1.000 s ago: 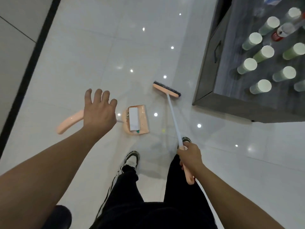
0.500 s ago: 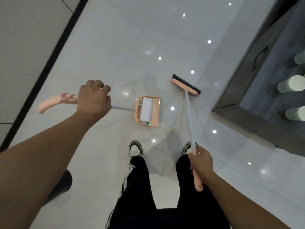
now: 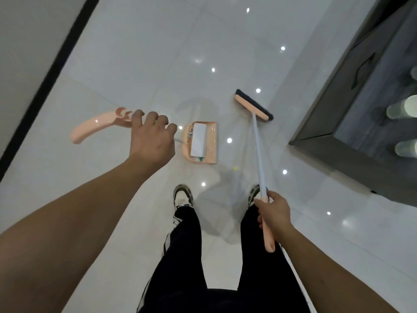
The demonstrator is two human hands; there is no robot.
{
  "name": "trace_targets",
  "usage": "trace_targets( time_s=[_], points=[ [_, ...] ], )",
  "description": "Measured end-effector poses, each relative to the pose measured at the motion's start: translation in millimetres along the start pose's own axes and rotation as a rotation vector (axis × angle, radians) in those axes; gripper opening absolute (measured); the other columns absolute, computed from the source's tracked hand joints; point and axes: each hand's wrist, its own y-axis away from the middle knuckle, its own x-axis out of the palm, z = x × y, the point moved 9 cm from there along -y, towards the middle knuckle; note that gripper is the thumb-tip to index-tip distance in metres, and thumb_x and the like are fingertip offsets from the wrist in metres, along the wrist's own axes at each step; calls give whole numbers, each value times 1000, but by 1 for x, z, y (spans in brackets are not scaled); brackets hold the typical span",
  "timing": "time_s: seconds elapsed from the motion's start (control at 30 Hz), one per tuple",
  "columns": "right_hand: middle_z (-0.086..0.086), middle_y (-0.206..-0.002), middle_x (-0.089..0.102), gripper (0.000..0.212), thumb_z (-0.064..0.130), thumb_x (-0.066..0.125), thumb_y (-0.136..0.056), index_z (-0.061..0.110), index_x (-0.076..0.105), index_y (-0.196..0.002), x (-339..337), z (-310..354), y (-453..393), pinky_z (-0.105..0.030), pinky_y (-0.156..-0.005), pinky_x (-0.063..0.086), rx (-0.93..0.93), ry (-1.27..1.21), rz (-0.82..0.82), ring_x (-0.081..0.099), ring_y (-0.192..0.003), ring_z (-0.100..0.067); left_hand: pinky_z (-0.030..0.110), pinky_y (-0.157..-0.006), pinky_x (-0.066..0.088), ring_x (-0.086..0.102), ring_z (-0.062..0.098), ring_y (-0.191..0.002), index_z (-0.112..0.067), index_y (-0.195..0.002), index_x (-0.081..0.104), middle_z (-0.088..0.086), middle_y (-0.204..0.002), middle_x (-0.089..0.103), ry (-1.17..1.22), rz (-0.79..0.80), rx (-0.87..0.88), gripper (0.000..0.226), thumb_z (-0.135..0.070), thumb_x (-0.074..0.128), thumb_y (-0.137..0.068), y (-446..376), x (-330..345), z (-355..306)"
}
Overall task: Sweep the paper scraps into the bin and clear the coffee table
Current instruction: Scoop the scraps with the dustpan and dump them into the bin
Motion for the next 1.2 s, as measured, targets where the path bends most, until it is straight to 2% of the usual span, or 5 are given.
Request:
trace_targets(
  time_s=[0.33, 0.5, 0.67, 0.8, 1.2],
  points=[
    [-24, -73, 63, 6, 15, 62, -87, 13, 62, -93, -11, -59, -91, -31, -37, 50, 32, 32, 31, 57, -45, -26, 44, -88, 34, 52, 34, -101, -11, -97, 71, 9, -101, 64, 259, 112, 2, 21, -20, 63, -79, -19, 115, -151],
    [-10, -62, 57, 11, 19, 63, -85, 9, 60, -82, 25, -101, -172, -42, -42, 53, 63, -4, 55, 55, -46, -23, 41, -77, 42, 55, 32, -95, -10, -100, 70, 10, -102, 65, 348, 304, 39, 24, -20, 61, -80, -16, 249, -232],
    [-10, -62, 61, 17, 23, 67, -86, 12, 59, -76, 71, -147, -279, -40, -47, 56, 122, -8, 75, 59, -48, -22, 41, -84, 47, 51, 28, -105, -10, -114, 64, 9, -117, 60, 451, 447, -5, 29, -19, 53, -89, -29, 402, -283],
    [-12, -63, 63, 15, 21, 70, -87, 8, 66, -82, 107, -166, -351, -21, -36, 44, 101, -3, 91, 57, -40, -13, 37, -89, 48, 51, 26, -110, -10, -121, 63, 8, -122, 58, 545, 436, -31, 31, -16, 53, -93, -50, 491, -311],
    [-20, -67, 63, 18, 28, 73, -88, 12, 68, -80, 144, -222, -430, -37, -47, 57, 59, -92, 48, 59, -52, -24, 40, -76, 49, 58, 32, -86, -1, -97, 69, 15, -94, 65, 648, 325, 102, 17, -4, 58, -85, -78, 587, -382]
  ],
)
